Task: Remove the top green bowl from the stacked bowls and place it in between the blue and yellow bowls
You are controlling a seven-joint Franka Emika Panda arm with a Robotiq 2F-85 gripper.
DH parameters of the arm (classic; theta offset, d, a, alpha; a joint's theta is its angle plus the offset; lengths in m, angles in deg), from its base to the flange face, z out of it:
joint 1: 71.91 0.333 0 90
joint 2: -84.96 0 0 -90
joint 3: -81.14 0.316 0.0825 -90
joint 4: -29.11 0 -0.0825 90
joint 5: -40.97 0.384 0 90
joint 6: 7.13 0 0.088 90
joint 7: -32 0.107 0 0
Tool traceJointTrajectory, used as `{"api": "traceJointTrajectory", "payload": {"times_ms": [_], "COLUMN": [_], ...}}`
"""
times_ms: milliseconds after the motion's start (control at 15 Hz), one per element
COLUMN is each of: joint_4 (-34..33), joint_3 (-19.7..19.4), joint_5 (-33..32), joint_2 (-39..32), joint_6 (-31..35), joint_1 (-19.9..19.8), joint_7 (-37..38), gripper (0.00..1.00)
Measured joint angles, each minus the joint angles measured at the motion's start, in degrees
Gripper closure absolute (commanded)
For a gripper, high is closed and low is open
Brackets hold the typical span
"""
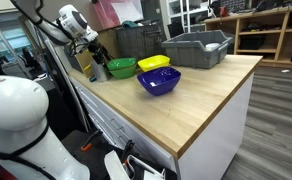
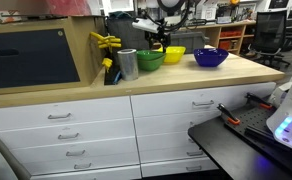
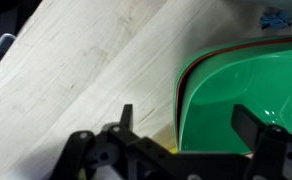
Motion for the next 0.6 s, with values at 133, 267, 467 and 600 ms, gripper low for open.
{"api": "traceJointTrajectory", "payload": {"times_ms": [133, 267, 467, 600], "joint_4": [0.0, 0.0, 0.0, -0.1], "joint_3": [-0.2, -0.5, -0.9, -1.1], "joint_5": [0.0, 0.0, 0.0, -0.2], "joint_2": [-0.7, -1.5, -2.6, -3.3], "joint_6": [0.9, 1.9, 3.1, 3.9], "joint_1": [0.0, 0.0, 0.0, 0.0], "joint_7": [0.0, 0.0, 0.0, 0.1], "gripper": [0.00, 0.00, 0.32, 0.49]}}
